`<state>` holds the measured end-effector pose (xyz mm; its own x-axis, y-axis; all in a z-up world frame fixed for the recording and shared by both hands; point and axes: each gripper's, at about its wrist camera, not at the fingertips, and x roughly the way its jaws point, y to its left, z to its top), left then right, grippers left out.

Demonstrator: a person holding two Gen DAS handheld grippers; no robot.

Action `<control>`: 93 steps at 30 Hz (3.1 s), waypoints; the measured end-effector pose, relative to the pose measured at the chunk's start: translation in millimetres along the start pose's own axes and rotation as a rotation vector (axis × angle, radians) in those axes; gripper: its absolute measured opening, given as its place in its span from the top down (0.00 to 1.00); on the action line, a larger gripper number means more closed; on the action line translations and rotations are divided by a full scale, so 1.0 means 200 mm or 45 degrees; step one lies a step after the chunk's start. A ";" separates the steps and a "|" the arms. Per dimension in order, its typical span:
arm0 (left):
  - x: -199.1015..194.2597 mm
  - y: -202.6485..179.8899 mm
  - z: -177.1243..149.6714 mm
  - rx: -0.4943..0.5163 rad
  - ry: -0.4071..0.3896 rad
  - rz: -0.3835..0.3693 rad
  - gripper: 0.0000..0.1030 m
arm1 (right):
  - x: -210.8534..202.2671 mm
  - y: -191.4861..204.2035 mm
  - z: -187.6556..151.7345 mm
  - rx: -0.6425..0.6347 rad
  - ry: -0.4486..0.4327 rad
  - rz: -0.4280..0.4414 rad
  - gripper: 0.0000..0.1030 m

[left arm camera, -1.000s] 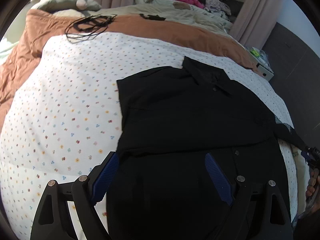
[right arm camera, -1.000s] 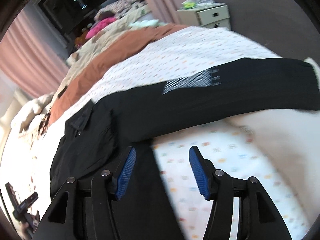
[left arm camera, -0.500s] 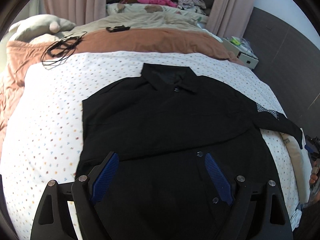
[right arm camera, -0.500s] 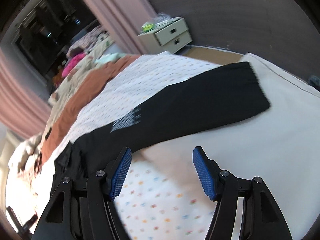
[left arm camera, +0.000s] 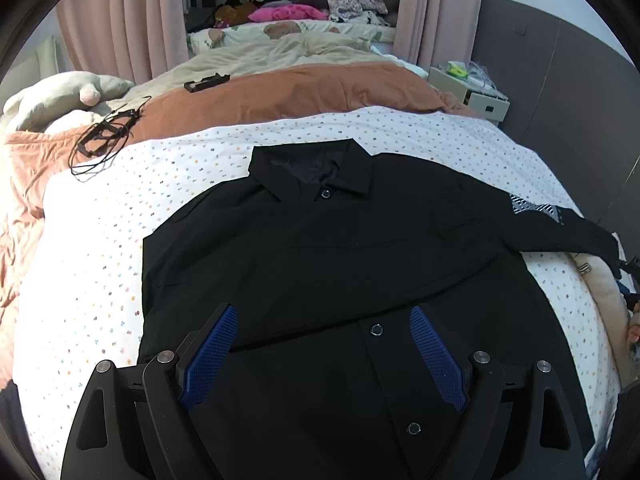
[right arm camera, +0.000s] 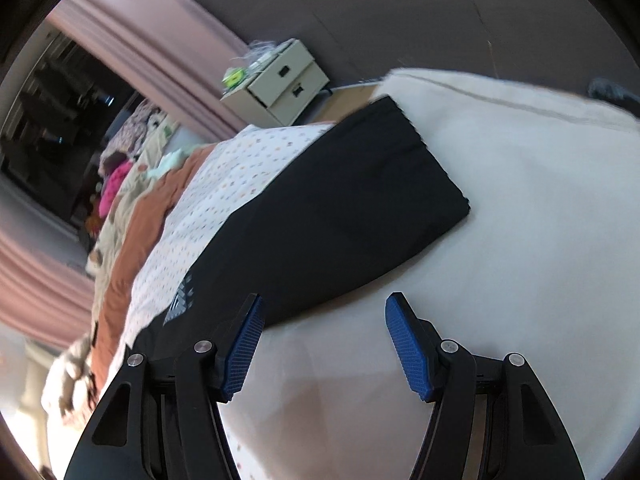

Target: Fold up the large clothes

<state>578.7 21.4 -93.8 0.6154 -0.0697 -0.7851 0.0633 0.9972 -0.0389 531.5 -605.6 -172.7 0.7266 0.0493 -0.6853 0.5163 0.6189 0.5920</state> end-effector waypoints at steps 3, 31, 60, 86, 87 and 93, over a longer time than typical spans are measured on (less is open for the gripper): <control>0.02 -0.01 0.00 -0.009 0.010 0.007 0.14 | 0.04 -0.02 0.01 0.050 -0.032 0.026 0.38; -0.24 0.36 -0.13 -0.189 -0.059 0.007 0.14 | -0.38 0.87 0.03 -0.345 -0.195 0.321 0.97; -0.65 1.30 -0.57 -0.634 -0.233 0.131 0.14 | -0.55 2.31 -0.79 -0.900 -0.012 0.568 0.97; -0.65 1.74 -0.91 -0.810 -0.187 0.260 0.14 | 0.25 2.55 -2.04 -1.344 0.537 0.304 0.39; -0.64 1.73 -0.90 -0.803 -0.184 0.256 0.14 | 0.25 2.52 -2.05 -1.365 0.549 0.309 0.39; -0.58 1.57 -0.79 -0.729 -0.168 0.216 0.14 | 0.21 2.33 -1.86 -1.292 0.577 0.316 0.39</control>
<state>403.2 347.1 -111.5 0.6743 0.1252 -0.7278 -0.4540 0.8475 -0.2749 633.6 -22.5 -83.5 0.4204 0.4103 -0.8093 -0.3736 0.8911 0.2577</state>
